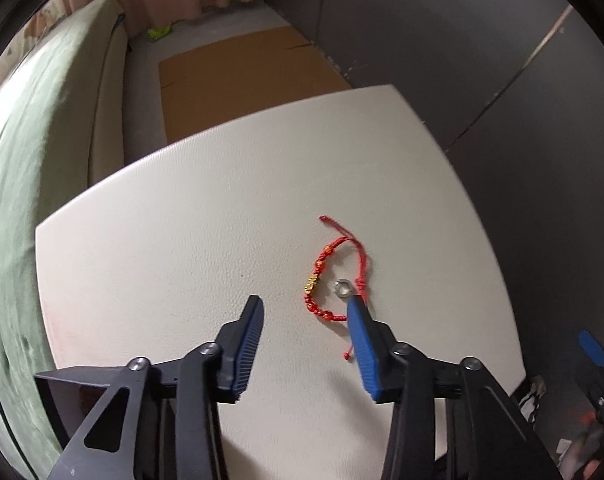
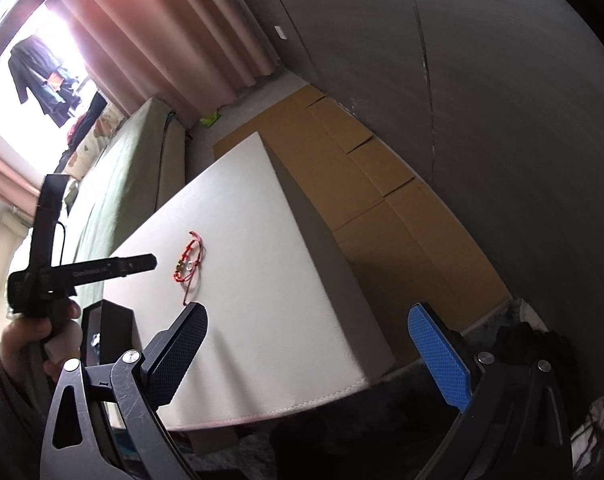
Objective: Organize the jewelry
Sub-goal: 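Close the left tool on the red string bracelet, then carry the red bracelet into the box with the left tool while the right tool grasps the ring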
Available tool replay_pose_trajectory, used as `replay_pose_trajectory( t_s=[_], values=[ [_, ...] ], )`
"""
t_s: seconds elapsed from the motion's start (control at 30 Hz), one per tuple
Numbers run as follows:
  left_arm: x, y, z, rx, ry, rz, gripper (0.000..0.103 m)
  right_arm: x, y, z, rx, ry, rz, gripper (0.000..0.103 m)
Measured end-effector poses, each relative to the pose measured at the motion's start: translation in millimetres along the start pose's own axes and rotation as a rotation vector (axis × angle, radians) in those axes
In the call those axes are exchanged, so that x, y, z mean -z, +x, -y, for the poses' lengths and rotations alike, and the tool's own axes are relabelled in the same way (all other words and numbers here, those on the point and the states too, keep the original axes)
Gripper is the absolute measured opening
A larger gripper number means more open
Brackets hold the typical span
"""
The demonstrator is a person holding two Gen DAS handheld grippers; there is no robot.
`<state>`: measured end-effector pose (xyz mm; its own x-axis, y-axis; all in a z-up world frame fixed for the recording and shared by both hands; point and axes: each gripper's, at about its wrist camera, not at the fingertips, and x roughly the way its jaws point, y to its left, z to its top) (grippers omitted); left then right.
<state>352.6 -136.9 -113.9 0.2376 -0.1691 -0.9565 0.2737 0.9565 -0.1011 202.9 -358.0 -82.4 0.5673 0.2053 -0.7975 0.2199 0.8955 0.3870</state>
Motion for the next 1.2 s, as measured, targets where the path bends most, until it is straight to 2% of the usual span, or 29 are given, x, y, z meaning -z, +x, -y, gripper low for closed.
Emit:
replay_pose_trajectory(
  t_s=[0.13, 0.37, 0.4, 0.47, 0.53, 0.77, 1.0, 1.2],
  values=[
    [0, 17, 3, -0.011, 0.008, -0.031, 0.033, 2, -3, 4, 0.017, -0.001, -0.002, 0.102],
    [2, 39, 12, -0.056, 0.039, -0.056, 0.031, 7, -7, 0, 0.024, -0.014, 0.007, 0.102],
    [2, 38, 12, -0.062, 0.042, -0.037, 0.030, 8, -7, -1, 0.024, -0.022, 0.010, 0.102],
    [4, 38, 13, -0.081, 0.043, -0.021, 0.022, 9, -7, -4, 0.027, -0.034, 0.011, 0.102],
    [7, 37, 11, -0.087, 0.026, -0.012, 0.007, 10, -5, -5, 0.026, -0.037, 0.004, 0.102],
    [17, 27, -3, -0.048, 0.012, -0.010, 0.007, 6, 5, -11, 0.004, -0.050, -0.020, 0.102],
    [19, -10, -14, 0.023, 0.015, 0.028, 0.007, 1, 20, -28, -0.046, -0.059, -0.034, 0.102],
    [28, -48, -40, 0.041, -0.024, 0.077, 0.007, -4, 43, -54, -0.109, -0.075, -0.078, 0.102]
  ],
)
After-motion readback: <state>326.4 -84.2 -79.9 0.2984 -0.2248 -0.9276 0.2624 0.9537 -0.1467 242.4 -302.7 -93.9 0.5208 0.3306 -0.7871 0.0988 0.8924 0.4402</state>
